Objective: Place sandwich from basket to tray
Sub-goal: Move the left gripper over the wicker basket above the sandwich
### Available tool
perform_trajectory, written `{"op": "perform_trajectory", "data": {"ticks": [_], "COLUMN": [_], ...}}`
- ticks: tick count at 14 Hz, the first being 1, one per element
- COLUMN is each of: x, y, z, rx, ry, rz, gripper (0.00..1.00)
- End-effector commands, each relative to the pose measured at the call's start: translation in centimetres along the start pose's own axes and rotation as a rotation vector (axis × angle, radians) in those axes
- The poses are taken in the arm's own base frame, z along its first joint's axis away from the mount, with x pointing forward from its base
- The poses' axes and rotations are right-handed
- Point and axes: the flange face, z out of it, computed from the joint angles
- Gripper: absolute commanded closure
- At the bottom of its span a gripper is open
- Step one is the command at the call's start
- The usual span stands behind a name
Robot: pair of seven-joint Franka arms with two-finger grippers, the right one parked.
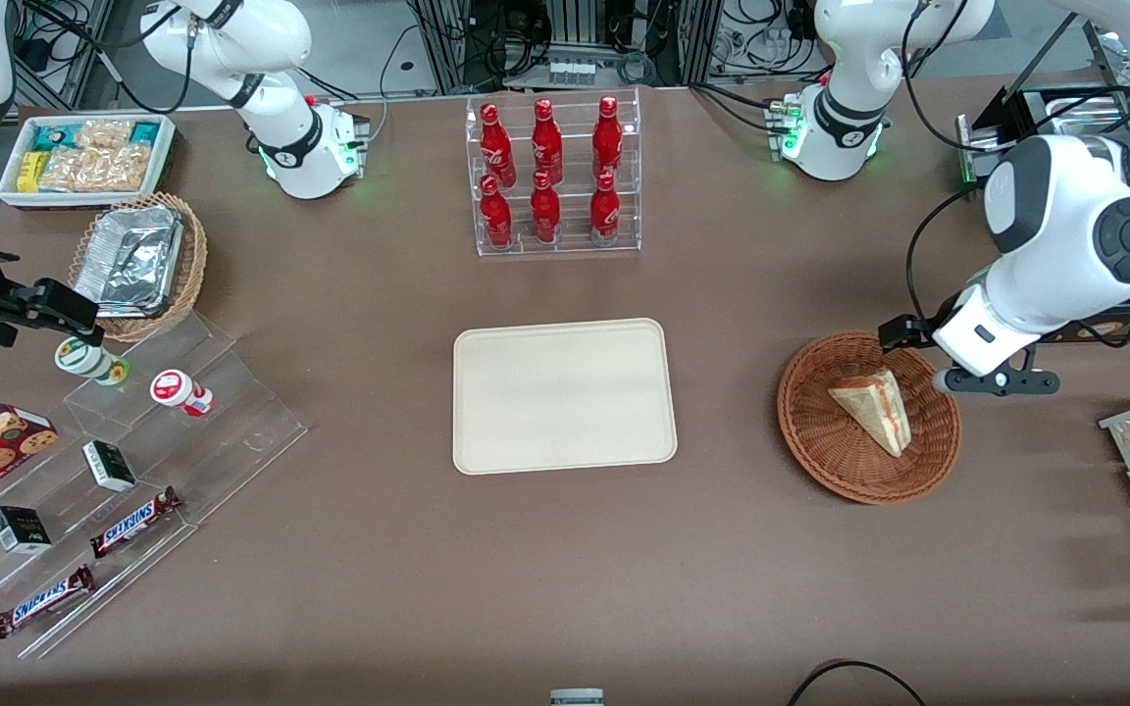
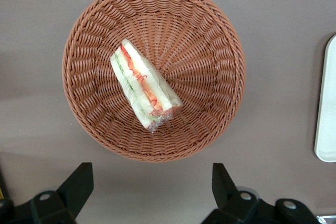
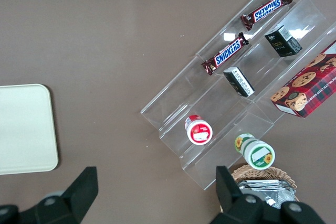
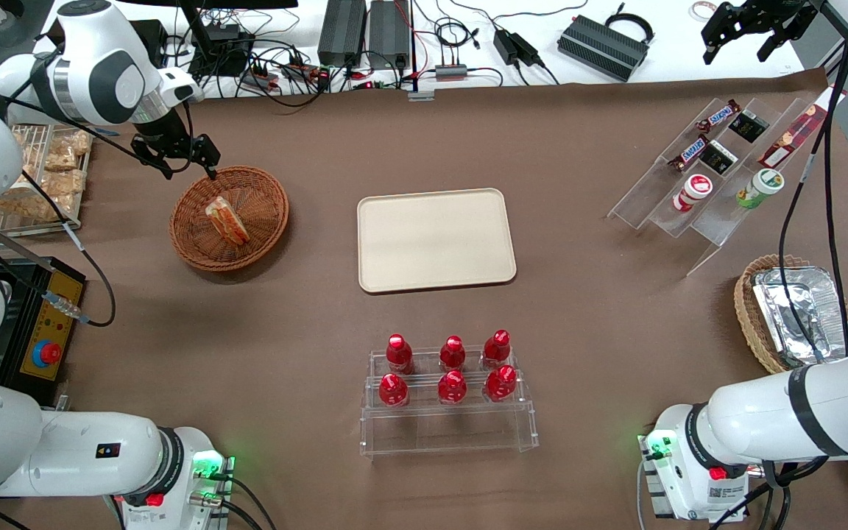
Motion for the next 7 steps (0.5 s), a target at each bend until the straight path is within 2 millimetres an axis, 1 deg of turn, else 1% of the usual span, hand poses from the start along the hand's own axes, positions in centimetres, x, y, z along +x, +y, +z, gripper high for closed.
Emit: {"op": "perform_trajectory", "data": {"ticks": [1,3,7], "x": [0.3,0.0,-0.1], "y": [-0.3,-0.5,-0.6], "z": [1.1,2.7,4.8], "rx": [-0.001,-0.002,-0.009], "ry": [0.020,0.046,0.089], "rz": [-0.008,-0.024,-0.180], "gripper": [0.00,0.00,0.00]}}
